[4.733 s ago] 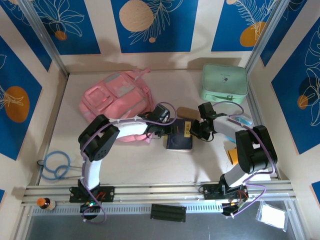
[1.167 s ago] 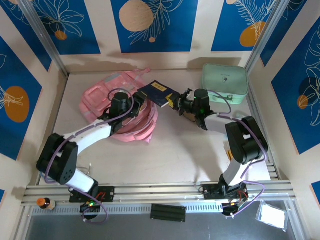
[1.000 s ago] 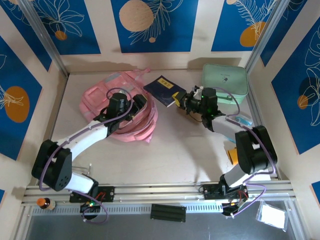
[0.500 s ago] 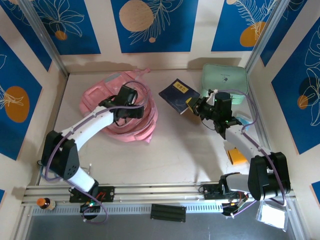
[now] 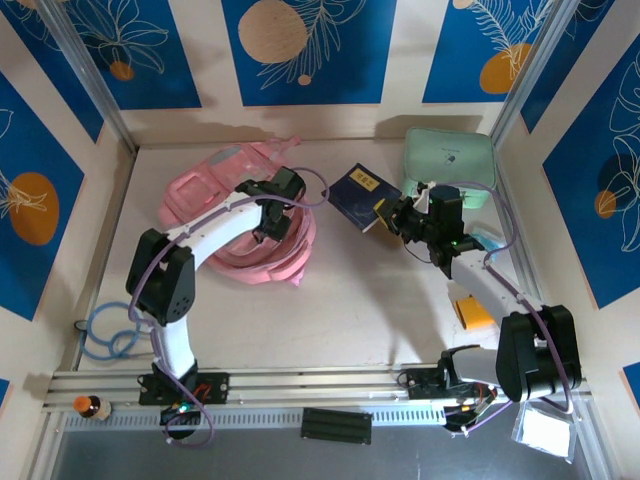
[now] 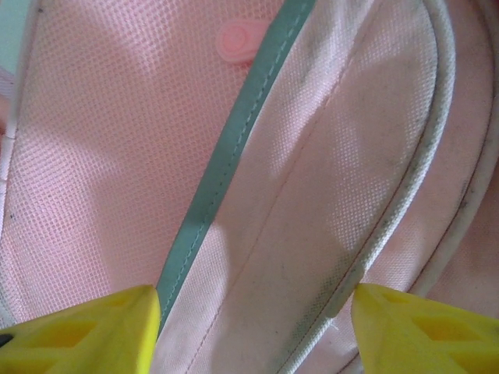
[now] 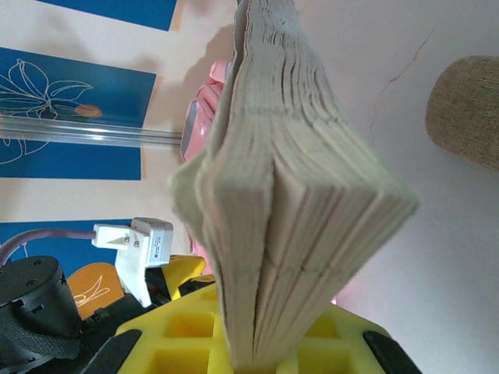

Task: Pack the student bag
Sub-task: Open the student bag at the center of the table.

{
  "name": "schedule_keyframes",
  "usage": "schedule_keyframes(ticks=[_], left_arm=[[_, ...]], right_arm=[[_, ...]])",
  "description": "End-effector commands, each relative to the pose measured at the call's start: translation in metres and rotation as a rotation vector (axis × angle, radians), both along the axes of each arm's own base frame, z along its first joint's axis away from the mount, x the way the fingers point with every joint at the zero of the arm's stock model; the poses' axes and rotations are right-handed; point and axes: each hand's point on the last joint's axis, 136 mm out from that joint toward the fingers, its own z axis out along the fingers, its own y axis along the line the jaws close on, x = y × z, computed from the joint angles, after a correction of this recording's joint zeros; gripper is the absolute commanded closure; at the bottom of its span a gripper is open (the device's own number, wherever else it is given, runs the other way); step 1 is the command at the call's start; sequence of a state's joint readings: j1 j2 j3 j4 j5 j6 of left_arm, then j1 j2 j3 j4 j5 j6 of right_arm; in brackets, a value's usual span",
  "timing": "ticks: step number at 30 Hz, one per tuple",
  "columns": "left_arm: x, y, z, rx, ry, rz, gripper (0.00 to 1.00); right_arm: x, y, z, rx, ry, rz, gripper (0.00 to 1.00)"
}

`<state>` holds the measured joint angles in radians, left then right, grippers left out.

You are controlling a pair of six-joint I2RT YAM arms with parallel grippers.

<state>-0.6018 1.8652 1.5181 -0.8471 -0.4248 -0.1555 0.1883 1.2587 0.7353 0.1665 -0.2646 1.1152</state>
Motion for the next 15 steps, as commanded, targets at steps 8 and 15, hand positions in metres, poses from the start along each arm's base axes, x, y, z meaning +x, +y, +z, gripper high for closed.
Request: schedule_keyframes(ticks=[8, 15], left_arm=[[-0.012, -0.011, -0.016, 0.072, 0.126, -0.061, 0.40], [-0.003, 0.002, -0.018, 0.160, 0.097, -0.008, 0.55]], right_arm=[[0.000, 0.001, -0.003, 0.001, -0.003, -0.002, 0.99], [0.001, 0.006, -0.005, 0.008, 0.011, 0.010, 0.99]])
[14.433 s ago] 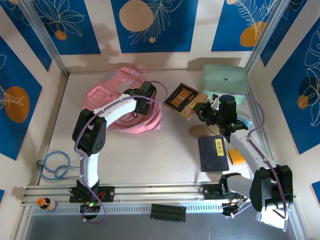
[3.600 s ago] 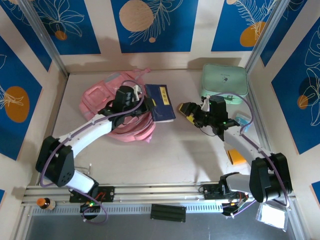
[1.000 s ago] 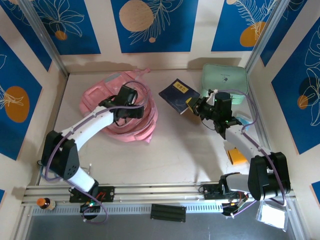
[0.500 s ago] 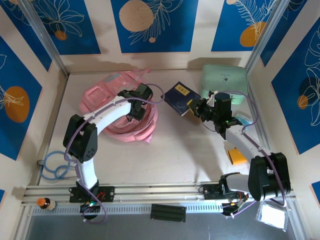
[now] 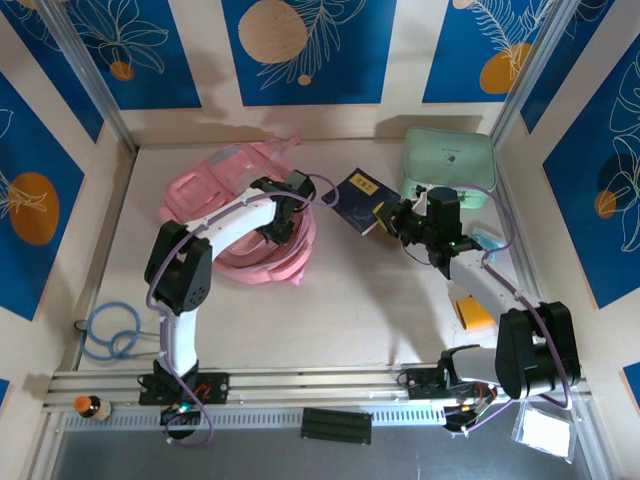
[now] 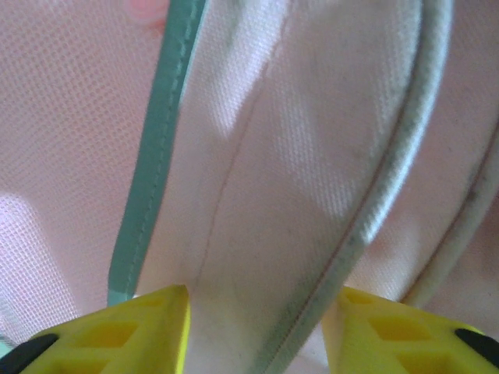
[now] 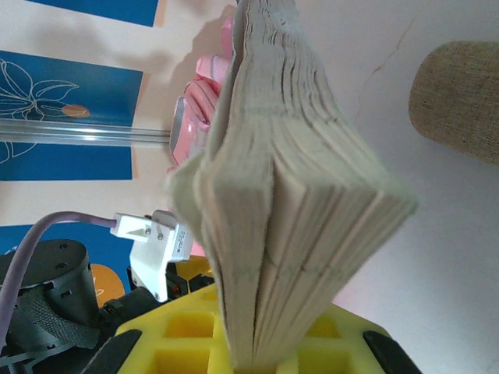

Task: Pack the student bag
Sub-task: Open the student bag at the center of the table.

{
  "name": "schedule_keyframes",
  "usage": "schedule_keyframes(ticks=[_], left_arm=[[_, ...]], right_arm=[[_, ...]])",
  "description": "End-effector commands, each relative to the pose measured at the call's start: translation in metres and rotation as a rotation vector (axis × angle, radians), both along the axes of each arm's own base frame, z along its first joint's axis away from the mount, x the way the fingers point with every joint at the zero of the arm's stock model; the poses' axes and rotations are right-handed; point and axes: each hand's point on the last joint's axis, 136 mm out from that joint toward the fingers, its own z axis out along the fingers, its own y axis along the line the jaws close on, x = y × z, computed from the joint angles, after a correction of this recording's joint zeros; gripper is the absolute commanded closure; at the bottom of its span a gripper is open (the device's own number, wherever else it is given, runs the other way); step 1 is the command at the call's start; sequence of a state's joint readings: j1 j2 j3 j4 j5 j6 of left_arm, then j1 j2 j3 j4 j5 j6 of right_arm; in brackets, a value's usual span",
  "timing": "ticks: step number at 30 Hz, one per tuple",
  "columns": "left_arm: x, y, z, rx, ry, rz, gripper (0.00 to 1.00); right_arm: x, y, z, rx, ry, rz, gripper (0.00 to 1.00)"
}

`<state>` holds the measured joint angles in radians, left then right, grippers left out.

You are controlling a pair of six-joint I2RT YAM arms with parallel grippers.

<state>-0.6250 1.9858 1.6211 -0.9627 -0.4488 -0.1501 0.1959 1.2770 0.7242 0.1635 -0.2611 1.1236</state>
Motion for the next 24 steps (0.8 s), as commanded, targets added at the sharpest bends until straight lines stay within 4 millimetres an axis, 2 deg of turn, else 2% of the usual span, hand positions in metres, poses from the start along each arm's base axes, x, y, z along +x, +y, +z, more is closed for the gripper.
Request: schedule_keyframes(ticks=[1, 3, 5, 8, 9, 12, 19, 24], left_arm=[[0.000, 0.009, 0.003, 0.071, -0.006, 0.015, 0.57], [0.001, 0.011, 0.003, 0.081, -0.011, 0.020, 0.63], [0.001, 0.011, 0.005, 0.081, -0.020, 0.024, 0.74], [0.003, 0.012, 0.017, 0.070, -0.051, 0.029, 0.97], [0.003, 0.012, 0.022, 0.065, -0.063, 0.031, 1.00], [0.005, 0.011, 0.047, 0.016, -0.130, 0.040, 1.00], [0.007, 0.011, 0.128, -0.163, -0.375, 0.049, 1.00], [0.004, 0.007, 0.161, -0.255, -0.469, 0.008, 1.00]], right_arm=[[0.002, 0.004, 0.007, 0.009, -0.025, 0.010, 0.99], [0.002, 0.003, 0.007, 0.006, -0.026, 0.009, 0.99], [0.001, 0.003, 0.007, 0.001, -0.025, 0.007, 0.99], [0.000, 0.002, 0.007, -0.006, -0.028, 0.007, 0.99], [0.000, 0.002, 0.007, -0.009, -0.030, 0.007, 0.99], [-0.001, 0.001, 0.008, -0.027, -0.040, 0.011, 0.99], [-0.006, -0.004, 0.014, -0.071, -0.089, 0.015, 0.99], [-0.014, 0.013, 0.024, -0.040, -0.122, 0.067, 0.98]])
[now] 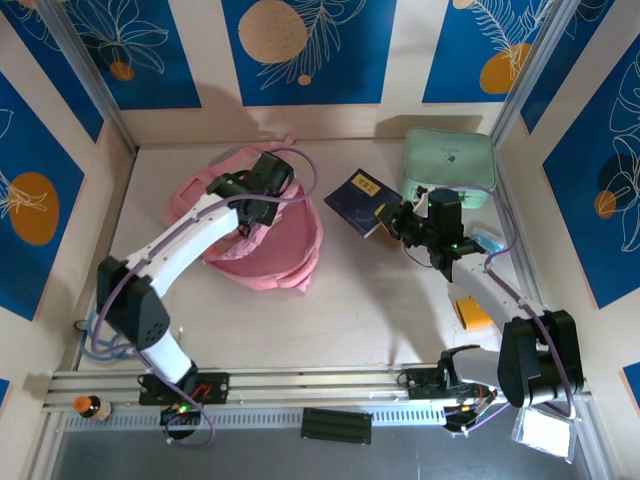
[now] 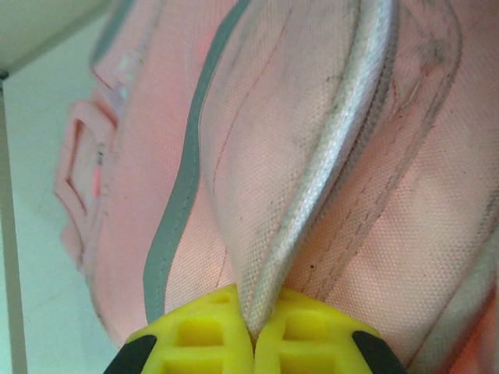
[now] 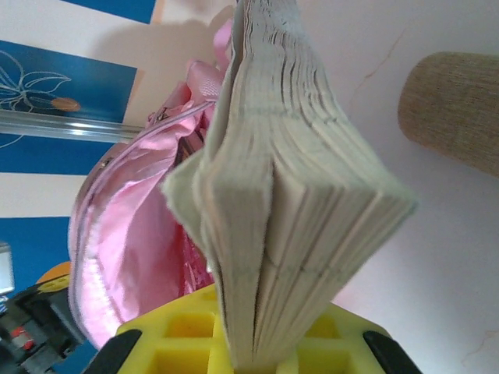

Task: Pack the student bag
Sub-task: Open the student bag at the center of the table, then place the book in the student bag.

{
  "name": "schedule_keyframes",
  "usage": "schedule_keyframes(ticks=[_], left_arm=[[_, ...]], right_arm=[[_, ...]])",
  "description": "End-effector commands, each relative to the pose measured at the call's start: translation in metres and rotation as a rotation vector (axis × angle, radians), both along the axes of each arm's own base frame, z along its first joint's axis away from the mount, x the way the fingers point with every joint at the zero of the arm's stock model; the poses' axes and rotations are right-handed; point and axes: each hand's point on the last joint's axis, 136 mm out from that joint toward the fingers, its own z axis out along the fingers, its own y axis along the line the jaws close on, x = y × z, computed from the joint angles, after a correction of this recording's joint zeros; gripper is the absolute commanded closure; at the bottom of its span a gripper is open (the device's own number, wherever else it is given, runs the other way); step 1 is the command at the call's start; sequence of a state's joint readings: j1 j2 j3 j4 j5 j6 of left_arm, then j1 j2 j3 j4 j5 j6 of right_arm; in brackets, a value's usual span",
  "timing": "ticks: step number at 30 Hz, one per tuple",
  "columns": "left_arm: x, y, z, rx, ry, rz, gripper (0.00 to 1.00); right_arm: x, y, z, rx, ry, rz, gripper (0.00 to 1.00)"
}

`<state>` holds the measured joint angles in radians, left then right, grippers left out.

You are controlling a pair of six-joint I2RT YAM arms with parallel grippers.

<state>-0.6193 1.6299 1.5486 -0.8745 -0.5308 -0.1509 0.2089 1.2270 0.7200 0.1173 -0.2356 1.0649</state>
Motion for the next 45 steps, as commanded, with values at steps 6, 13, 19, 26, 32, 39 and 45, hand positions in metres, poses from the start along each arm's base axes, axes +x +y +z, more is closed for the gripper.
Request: schedule_keyframes(ticks=[6, 13, 19, 26, 32, 39, 45], left_arm=[[0.011, -0.036, 0.061, -0.239, -0.179, -0.086, 1.00], [0.010, -0.062, 0.074, -0.384, -0.180, -0.153, 1.00], [0.006, -0.075, 0.077, -0.447, -0.158, -0.196, 1.00], [-0.001, -0.090, 0.083, -0.549, -0.141, -0.239, 1.00], [0.000, -0.098, 0.088, -0.606, -0.148, -0.246, 1.00], [0.006, -0.100, 0.089, -0.632, -0.165, -0.224, 1.00], [0.012, -0.095, 0.091, -0.643, -0.202, -0.182, 1.00]], right_arm=[[-0.017, 0.056, 0.016, 0.033, -0.055, 0.153, 0.99], [-0.028, 0.095, 0.013, 0.077, -0.025, 0.250, 0.99], [-0.026, 0.113, 0.021, 0.089, -0.042, 0.298, 0.99], [-0.008, 0.130, 0.030, 0.115, -0.054, 0.318, 0.98], [0.016, 0.149, -0.005, 0.082, 0.049, 0.274, 0.98], [0.046, 0.172, -0.041, 0.081, 0.143, 0.230, 0.98], [0.061, 0.214, -0.059, 0.108, 0.206, 0.296, 0.93]])
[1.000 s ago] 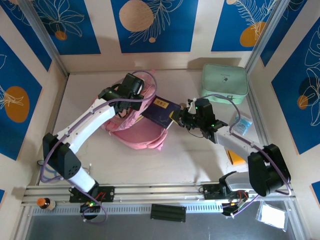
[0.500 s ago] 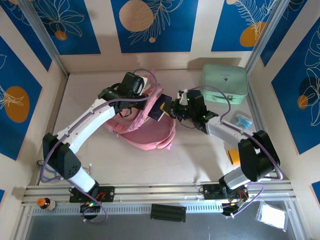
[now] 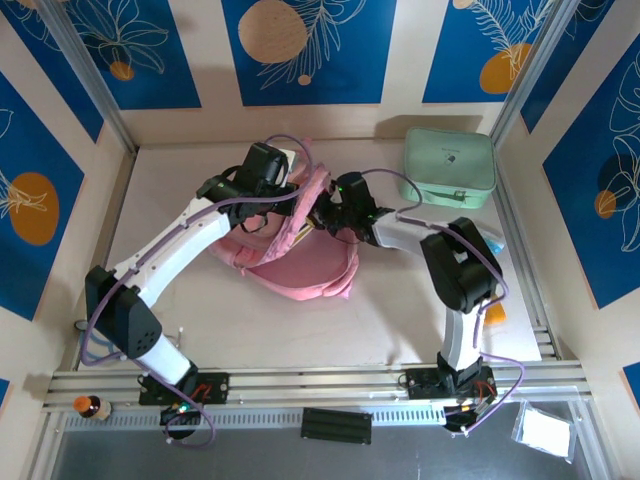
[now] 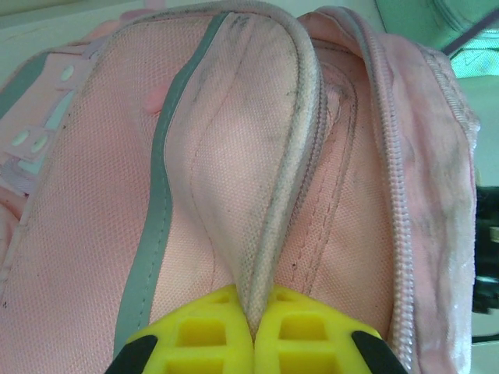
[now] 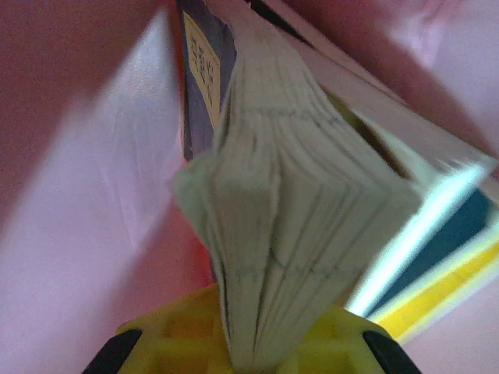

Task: Pack the student bag
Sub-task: Place the book in the student bag, then close the student bag at the center of the table.

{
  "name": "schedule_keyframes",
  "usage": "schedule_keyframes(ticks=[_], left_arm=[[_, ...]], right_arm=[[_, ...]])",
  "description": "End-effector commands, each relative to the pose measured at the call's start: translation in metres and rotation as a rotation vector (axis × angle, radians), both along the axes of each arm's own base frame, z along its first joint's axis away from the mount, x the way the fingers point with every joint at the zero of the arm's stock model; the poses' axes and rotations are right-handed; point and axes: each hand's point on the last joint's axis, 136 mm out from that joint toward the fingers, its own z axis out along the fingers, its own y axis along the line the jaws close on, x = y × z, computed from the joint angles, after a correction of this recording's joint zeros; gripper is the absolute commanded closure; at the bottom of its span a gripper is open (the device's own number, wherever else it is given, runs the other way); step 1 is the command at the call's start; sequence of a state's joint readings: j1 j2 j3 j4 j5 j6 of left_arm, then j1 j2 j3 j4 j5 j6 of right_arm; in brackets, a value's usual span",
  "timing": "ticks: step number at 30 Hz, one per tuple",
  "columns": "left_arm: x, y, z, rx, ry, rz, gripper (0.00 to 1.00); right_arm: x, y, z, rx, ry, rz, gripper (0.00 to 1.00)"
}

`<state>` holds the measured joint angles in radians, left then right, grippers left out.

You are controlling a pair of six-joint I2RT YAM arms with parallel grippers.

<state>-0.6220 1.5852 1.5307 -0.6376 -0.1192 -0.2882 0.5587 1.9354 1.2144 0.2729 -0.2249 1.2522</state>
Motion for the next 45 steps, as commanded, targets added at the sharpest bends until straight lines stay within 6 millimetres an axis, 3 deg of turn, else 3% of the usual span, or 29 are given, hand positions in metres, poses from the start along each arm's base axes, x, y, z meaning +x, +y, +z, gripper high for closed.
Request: schedule_keyframes(ticks=[1, 6, 11, 14, 21, 28, 30, 34, 35, 40, 45], left_arm=[[0.013, -0.010, 0.063, -0.154, -0.188, 0.028, 1.00], [0.013, -0.005, 0.067, -0.156, -0.204, 0.047, 1.00], [0.014, 0.005, 0.062, -0.148, -0.196, 0.076, 1.00], [0.014, 0.007, 0.060, -0.156, -0.189, 0.082, 1.00], [0.017, 0.005, 0.040, -0.168, -0.149, 0.079, 1.00], [0.013, -0.013, -0.014, -0.161, 0.002, 0.017, 1.00], [0.008, -0.015, -0.031, -0.151, 0.053, 0.000, 0.87], [-0.002, -0.005, -0.054, -0.140, 0.125, 0.028, 0.40], [-0.004, -0.001, -0.057, -0.144, 0.135, 0.044, 0.33], [-0.012, 0.032, -0.064, -0.200, 0.148, 0.151, 0.19], [-0.022, 0.094, -0.092, -0.224, 0.202, 0.386, 0.19]], right_arm=[[0.003, 0.026, 0.001, 0.036, 0.038, 0.040, 0.91], [0.002, 0.029, -0.007, 0.056, 0.086, 0.048, 0.74], [-0.009, 0.009, 0.014, 0.051, 0.054, 0.026, 0.43], [-0.022, -0.010, 0.019, 0.046, 0.054, 0.006, 0.31], [-0.035, -0.065, 0.012, 0.004, 0.048, -0.107, 0.30], [-0.051, -0.128, 0.026, -0.172, -0.053, -0.255, 0.24], [-0.055, -0.141, 0.031, -0.202, -0.070, -0.263, 0.23], [-0.063, -0.158, 0.041, -0.272, -0.131, -0.264, 0.20], [-0.064, -0.160, 0.045, -0.285, -0.149, -0.261, 0.19], [-0.066, -0.156, 0.057, -0.326, -0.224, -0.219, 0.18], [-0.071, -0.144, 0.049, -0.354, -0.222, -0.158, 0.18]])
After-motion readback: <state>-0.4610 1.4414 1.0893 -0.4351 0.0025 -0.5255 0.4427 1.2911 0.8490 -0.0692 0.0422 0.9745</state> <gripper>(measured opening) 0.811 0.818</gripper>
